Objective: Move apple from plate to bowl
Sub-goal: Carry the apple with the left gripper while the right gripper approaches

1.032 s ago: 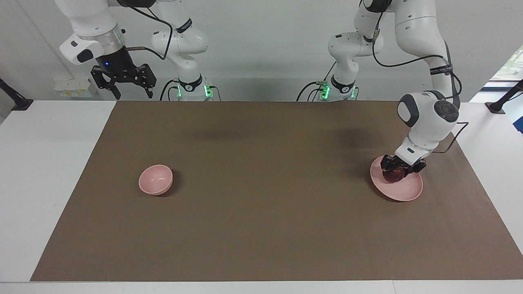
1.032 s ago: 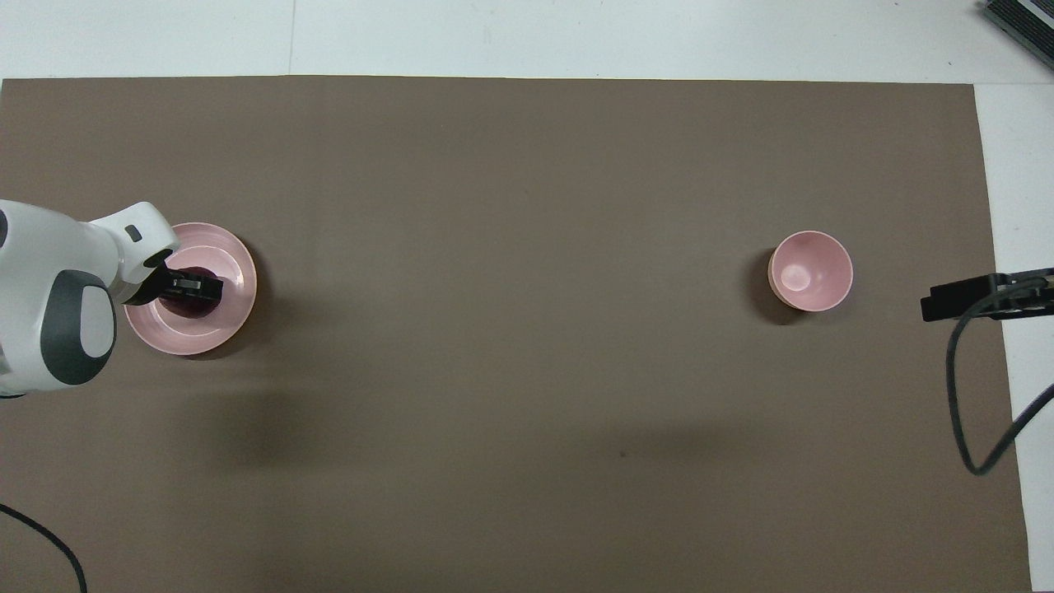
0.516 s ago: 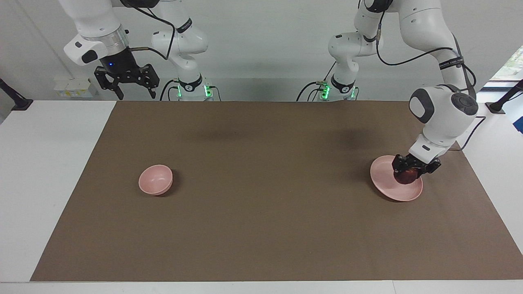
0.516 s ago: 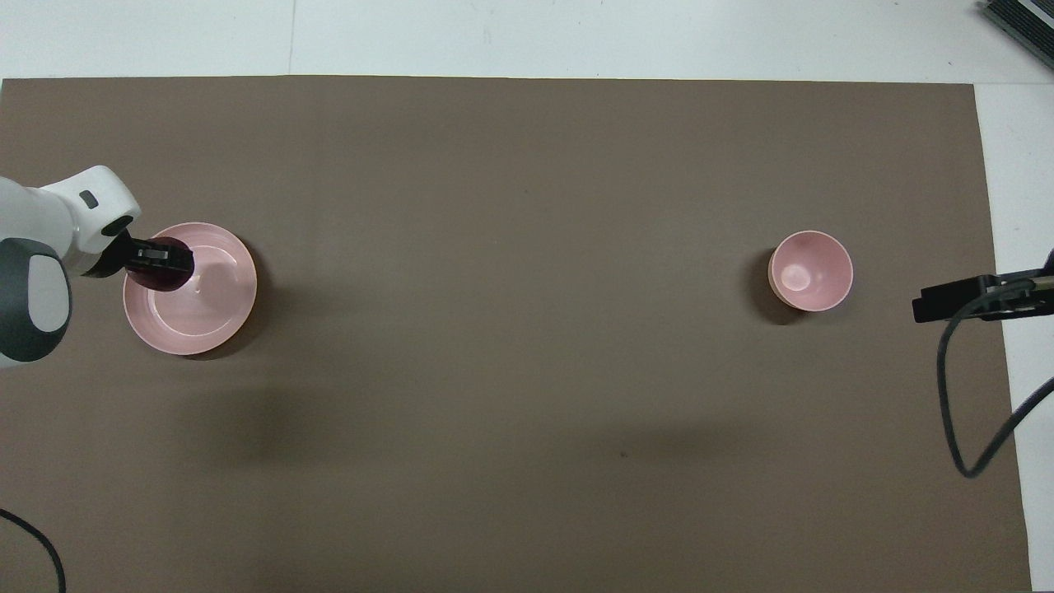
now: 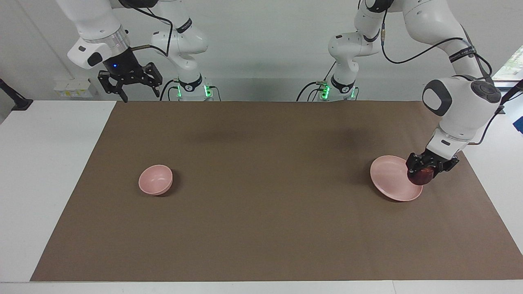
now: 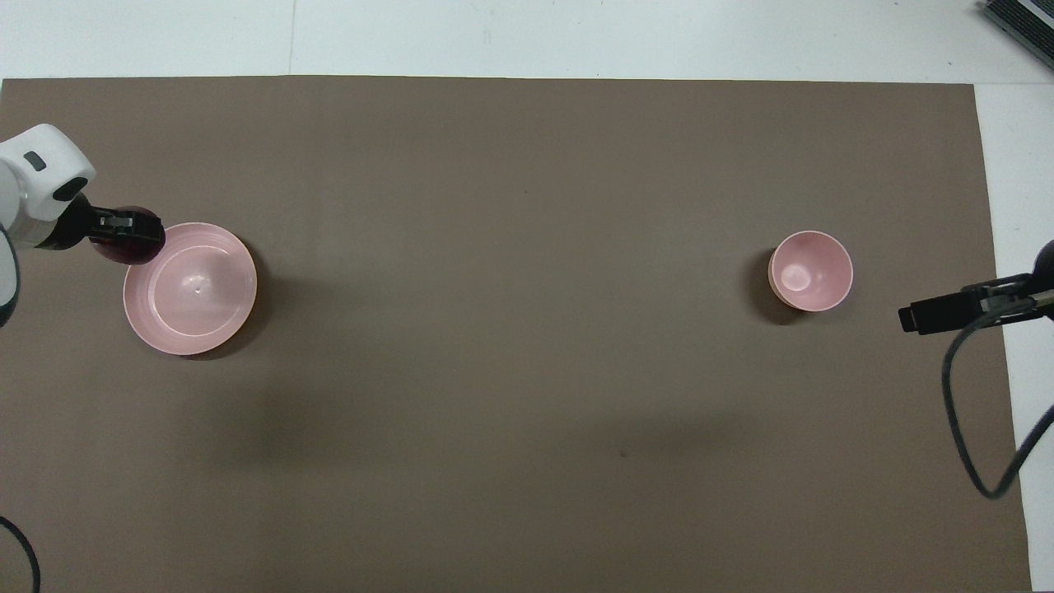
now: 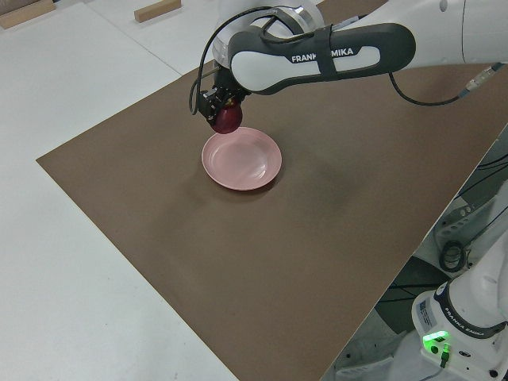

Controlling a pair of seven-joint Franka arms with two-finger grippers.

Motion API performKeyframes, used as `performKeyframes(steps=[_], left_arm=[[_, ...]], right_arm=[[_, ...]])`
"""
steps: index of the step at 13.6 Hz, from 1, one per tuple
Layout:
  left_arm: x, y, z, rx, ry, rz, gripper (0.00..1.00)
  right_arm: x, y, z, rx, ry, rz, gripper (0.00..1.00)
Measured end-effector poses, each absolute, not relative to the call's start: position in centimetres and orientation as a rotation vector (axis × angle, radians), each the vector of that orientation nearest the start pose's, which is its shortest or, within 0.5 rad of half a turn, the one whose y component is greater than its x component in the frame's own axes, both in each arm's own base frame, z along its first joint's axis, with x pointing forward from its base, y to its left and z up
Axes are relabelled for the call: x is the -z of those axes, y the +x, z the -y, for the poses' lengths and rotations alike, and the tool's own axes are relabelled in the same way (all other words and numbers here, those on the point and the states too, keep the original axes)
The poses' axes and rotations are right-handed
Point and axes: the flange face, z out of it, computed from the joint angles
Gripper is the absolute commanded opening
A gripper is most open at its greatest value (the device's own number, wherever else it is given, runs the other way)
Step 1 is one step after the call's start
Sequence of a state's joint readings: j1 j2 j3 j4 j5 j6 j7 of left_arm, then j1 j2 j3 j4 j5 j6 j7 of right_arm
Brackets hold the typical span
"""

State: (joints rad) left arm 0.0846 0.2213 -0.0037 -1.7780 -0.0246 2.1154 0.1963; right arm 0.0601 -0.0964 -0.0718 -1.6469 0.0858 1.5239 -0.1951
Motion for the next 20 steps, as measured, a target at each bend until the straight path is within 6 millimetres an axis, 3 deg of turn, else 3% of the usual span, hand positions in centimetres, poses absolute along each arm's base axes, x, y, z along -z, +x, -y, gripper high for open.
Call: performKeyframes(steps=[5,9,17,20], left_arm=[[-50.4,62.0,-3.4,-0.007,-3.166,-0.116,0.00],[-53.7,60.0,-0.2,-0.274,-3.163,0.029,0.00],[-54.4,58.7,9.4,-0.607,-3.333,0.680,0.00],[-54.6,57.5,15.2,-0.683,-3.334,0.653,0.00]], right_arm=[[-59.3,52.8,-1.0,0.002,-2.848,0.286,1.00],[-54.2,53.1,-2.7,0.032,-2.638,0.272,1.00],[-48.9,51.7,-9.7,-0.025,-2.274,0.163,1.00],[-48.9,51.5,-11.6,-0.014,-2.150,0.097,1.00]])
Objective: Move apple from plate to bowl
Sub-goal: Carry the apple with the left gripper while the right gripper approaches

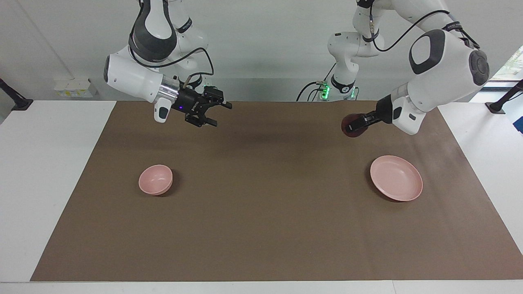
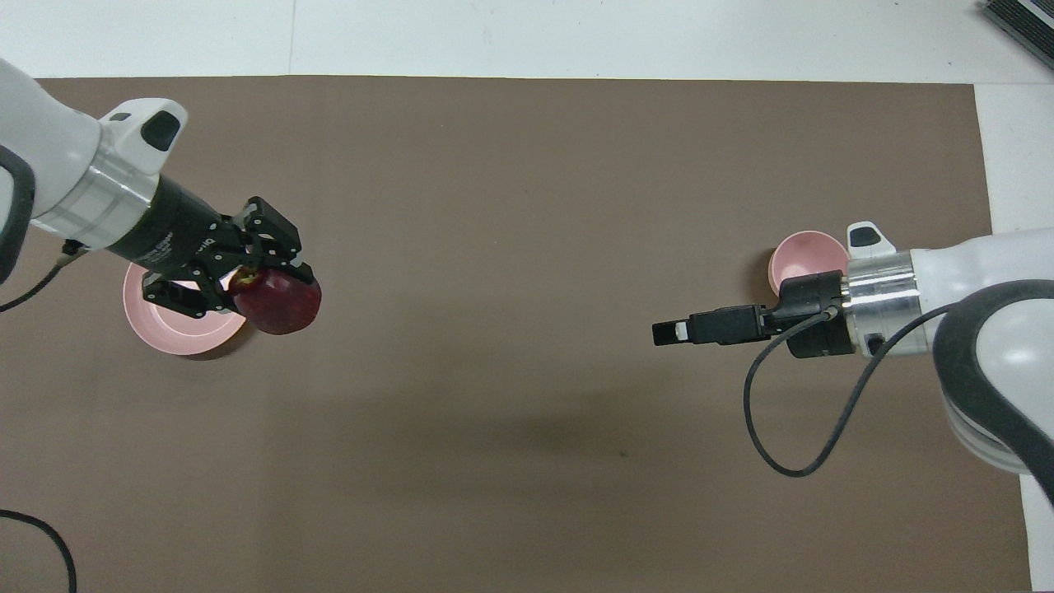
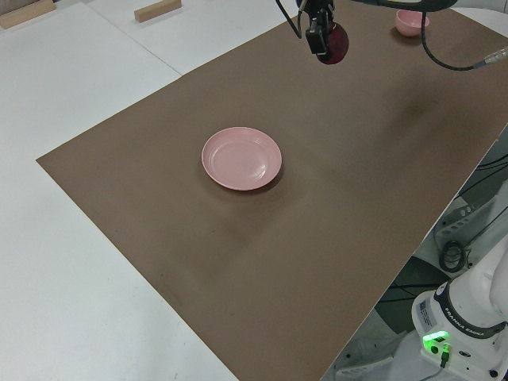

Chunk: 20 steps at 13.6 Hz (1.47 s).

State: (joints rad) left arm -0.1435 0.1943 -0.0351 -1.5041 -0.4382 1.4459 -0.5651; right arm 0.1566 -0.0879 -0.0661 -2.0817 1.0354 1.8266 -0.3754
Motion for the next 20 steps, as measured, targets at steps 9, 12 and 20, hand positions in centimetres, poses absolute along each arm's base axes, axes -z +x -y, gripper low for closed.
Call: performKeyframes(steps=[9,12,20], left_arm=[[-52.9,55.8,23.3,-1.212,-3.391,0.837,0.00],[-51.7,56.0,24.2,-1.313,-3.367,0.887,0.00],[-51.6,56.4,29.2,-1.924,-3.014,1.666,0.00]], right_arm=[[-50.2,49.0,-13.1,-0.024,-1.929,-0.047,1.00],[-50.2,48.2,-13.7,-0.034,-1.923,-0.036,1.00],[-50.4,48.1,-15.6,-0.010,-1.888,-0.063,1.00]])
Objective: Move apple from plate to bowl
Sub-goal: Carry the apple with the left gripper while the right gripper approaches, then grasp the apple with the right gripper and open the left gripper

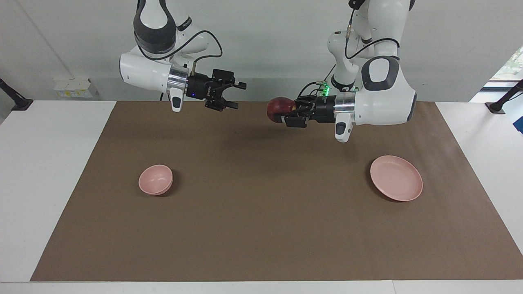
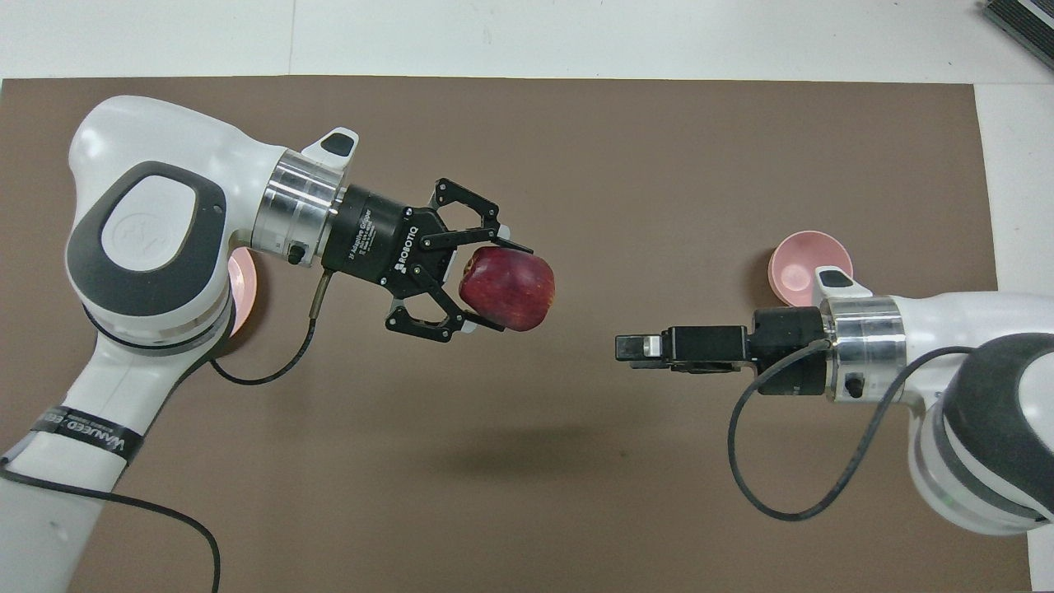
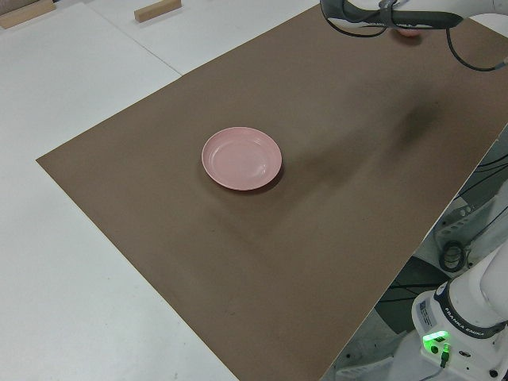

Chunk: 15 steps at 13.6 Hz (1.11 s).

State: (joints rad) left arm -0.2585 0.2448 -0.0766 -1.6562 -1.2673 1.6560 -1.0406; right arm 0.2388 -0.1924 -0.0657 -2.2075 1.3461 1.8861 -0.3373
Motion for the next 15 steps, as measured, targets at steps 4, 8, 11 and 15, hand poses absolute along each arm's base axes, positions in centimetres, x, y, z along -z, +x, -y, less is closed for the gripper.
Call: performKeyframes(steps=[4,8,11,15], left_arm=[[-49.4,55.3,30.1,1.271,1.589,-1.050,0.00],[-48.8,52.5,32.6,1.326,1.538,-1.058,0.00],[-49.1,51.3,34.1,1.324,1.517,-1.067,0.00],[-48.9,49.3,38.3,1.276,1.495,-1.111,0.00]], right_arm=[[-50.4,48.2,-16.4,0.001,-1.892,-0.085,1.00],[-50.6,48.5,-16.0,-0.005,-1.858,-0.151,1.00],[-50.8,48.8,-15.9,0.006,-1.855,-0.207,1.00],[-50.8,48.8,-16.1,-0.007,-1.852,-0.225,1.00]])
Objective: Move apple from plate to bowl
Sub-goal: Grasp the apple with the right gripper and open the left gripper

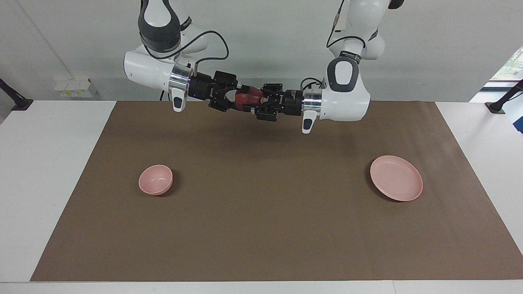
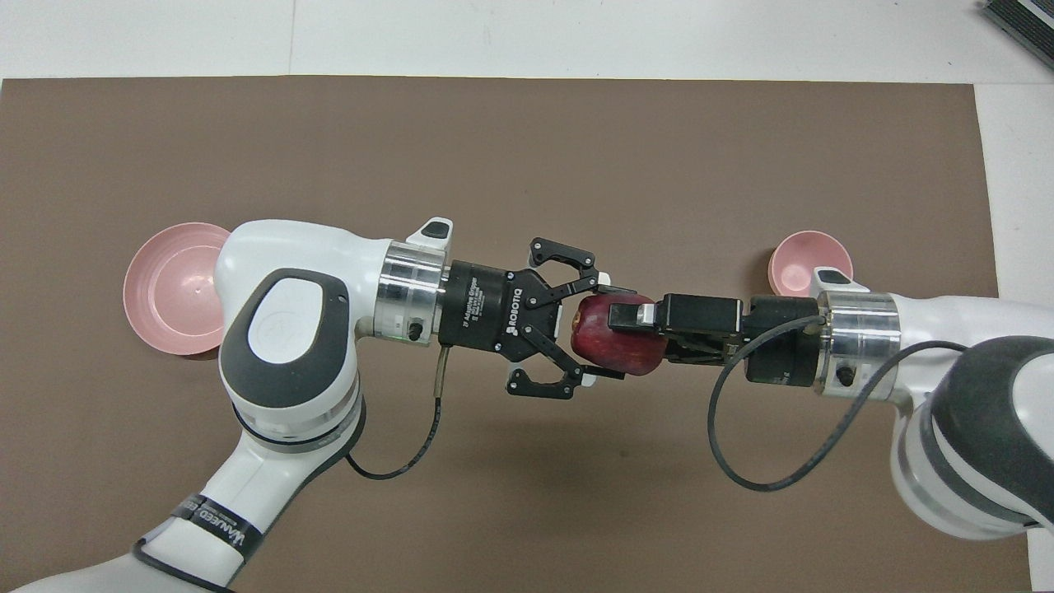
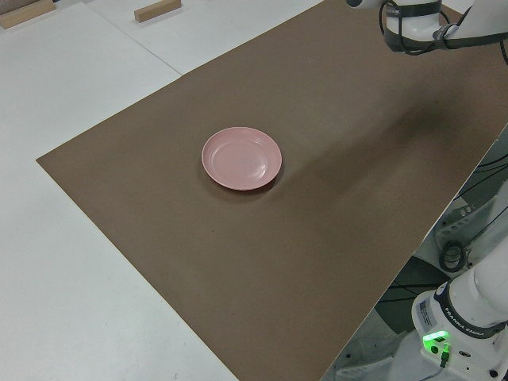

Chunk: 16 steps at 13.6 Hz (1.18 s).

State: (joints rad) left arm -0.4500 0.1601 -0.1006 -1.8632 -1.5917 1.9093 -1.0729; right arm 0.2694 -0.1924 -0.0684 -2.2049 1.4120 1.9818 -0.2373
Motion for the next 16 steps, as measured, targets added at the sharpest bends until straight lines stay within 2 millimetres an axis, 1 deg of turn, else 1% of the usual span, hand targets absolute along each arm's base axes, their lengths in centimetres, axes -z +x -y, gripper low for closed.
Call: performKeyframes(steps=[2,3,4,5,6,7,8,9,14,15,16], left_arm=[[-49.1,49.1,38.7,1.263,1.485,-1.122,0.00],[-49.0,49.1,38.6,1.262,1.484,-1.122,0.00],[-49.0,49.1,38.6,1.263,1.484,-1.122,0.00],[-49.1,49.1,38.6,1.262,1.480,-1.122,0.00],[-49.2,49.2,38.5,1.262,1.477,-1.123,0.00],[-49.2,49.2,38.5,1.264,1.475,-1.126,0.00],[-49.2,49.2,38.5,1.267,1.473,-1.129,0.27],[-49.2,49.2,38.5,1.270,1.471,-1.133,0.99],[-49.2,49.2,38.3,1.253,1.492,-1.128,1.00],[-49.1,49.5,37.9,1.233,1.513,-1.136,1.00],[-48.8,50.0,37.0,1.199,1.546,-1.150,1.00]], right_arm=[[-50.8,48.9,-15.9,-0.010,-1.849,-0.239,1.00],[-50.8,48.9,-15.9,-0.013,-1.849,-0.241,0.78],[-50.8,48.9,-15.9,-0.013,-1.849,-0.242,0.51],[-50.7,48.9,-15.9,-0.014,-1.849,-0.244,0.21],[-50.7,48.9,-15.8,-0.016,-1.848,-0.248,0.00],[-50.7,48.9,-15.8,-0.020,-1.847,-0.254,0.00],[-50.7,48.9,-15.8,-0.024,-1.846,-0.259,0.00],[-50.7,48.9,-15.8,-0.027,-1.846,-0.262,0.00],[-50.4,48.9,-16.1,-0.047,-1.851,-0.277,0.00],[-50.2,48.9,-15.9,-0.047,-1.864,-0.275,0.00],[-50.0,49.0,-15.6,-0.046,-1.888,-0.269,0.00]])
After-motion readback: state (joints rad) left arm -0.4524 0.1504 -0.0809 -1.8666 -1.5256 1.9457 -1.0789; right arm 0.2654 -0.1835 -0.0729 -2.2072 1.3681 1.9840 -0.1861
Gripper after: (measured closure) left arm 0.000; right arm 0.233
